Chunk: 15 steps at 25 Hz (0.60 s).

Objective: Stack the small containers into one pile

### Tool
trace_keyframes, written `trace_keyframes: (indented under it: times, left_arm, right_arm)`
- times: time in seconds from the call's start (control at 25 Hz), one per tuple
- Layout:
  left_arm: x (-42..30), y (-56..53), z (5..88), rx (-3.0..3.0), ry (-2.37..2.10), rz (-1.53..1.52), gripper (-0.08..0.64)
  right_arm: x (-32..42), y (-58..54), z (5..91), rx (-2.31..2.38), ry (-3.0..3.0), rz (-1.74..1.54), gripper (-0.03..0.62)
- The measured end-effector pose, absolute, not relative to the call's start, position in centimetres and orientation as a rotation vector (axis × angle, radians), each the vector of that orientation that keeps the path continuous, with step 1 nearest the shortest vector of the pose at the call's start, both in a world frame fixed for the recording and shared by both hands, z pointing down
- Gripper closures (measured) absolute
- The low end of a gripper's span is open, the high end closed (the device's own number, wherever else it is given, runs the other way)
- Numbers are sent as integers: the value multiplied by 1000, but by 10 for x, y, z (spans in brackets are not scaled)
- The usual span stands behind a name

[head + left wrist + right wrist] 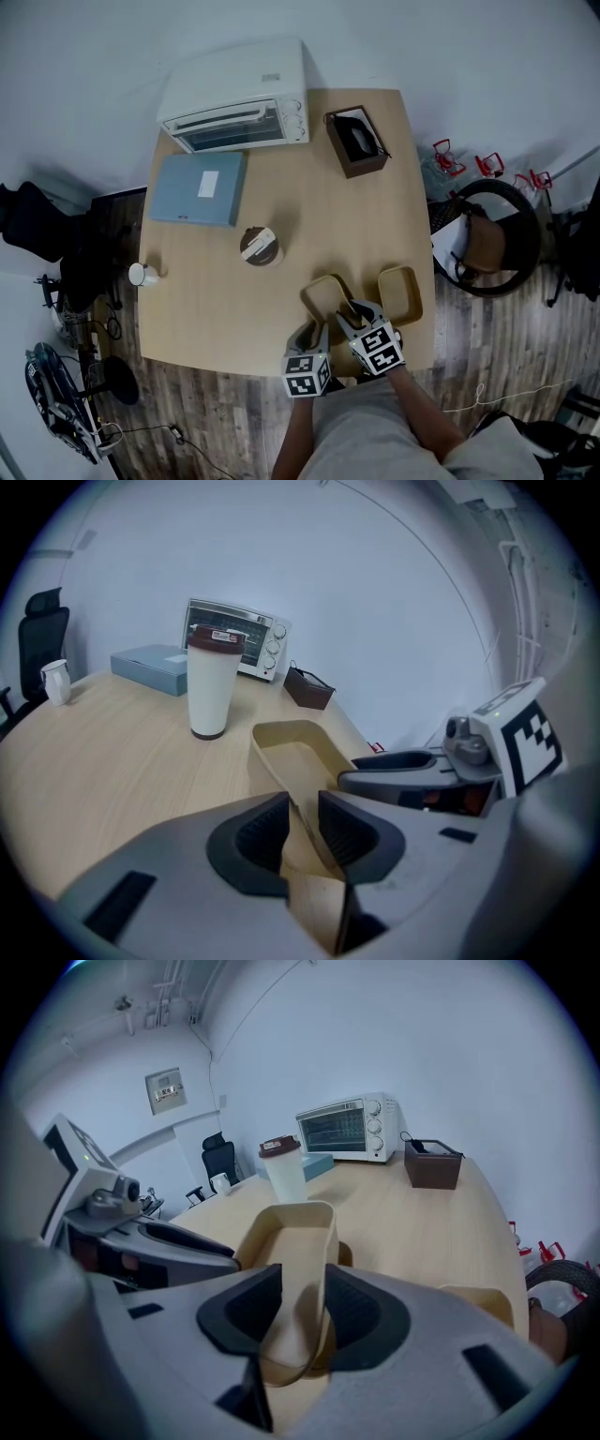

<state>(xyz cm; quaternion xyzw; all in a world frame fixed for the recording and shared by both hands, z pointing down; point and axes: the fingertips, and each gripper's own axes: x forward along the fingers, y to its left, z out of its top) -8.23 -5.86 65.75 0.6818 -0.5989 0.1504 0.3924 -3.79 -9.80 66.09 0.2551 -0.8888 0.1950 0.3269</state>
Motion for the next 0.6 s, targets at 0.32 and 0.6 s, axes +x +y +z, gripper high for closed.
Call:
trace_keyframes:
  times: [0.32,0.6]
  left_arm:
    - [-70,-64,669,1698,-1537,375,469]
    - [-72,-65,671,1663,-1571,352,469]
  right_arm:
    - [-24,-103,670,636,-2336,503,443]
    - [-21,-103,674,589,-2337,506,442]
